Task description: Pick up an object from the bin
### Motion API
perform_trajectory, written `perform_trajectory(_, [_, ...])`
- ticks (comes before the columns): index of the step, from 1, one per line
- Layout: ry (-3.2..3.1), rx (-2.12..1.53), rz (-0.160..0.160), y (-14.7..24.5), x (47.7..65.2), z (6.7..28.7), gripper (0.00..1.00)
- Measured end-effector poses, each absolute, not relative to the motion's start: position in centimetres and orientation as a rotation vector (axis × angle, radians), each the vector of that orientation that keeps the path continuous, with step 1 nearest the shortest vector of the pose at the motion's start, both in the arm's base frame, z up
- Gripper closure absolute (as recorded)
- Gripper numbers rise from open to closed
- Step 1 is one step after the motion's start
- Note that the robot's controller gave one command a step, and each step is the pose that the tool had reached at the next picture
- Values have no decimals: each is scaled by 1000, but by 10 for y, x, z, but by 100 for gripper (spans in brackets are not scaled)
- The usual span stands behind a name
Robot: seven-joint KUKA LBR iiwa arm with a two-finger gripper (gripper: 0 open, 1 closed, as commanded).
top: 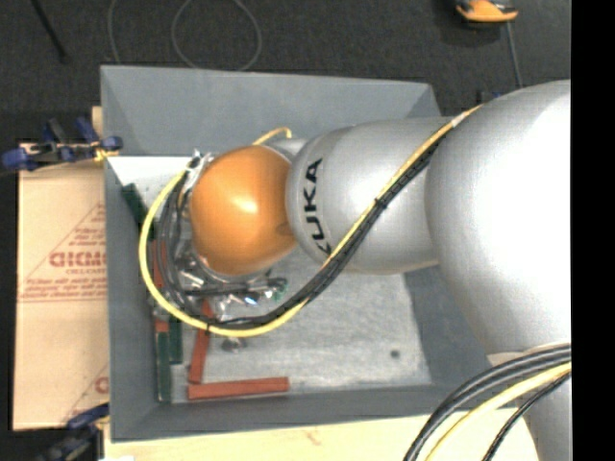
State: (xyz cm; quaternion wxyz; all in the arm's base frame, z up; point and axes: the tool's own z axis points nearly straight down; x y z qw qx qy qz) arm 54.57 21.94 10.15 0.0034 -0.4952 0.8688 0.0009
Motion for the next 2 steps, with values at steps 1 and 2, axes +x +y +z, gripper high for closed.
perform_trajectory(1, [2196,-2239,-4,186,586,111,0])
perform_trajectory(2, [1771,-2591,0,192,590,71,0])
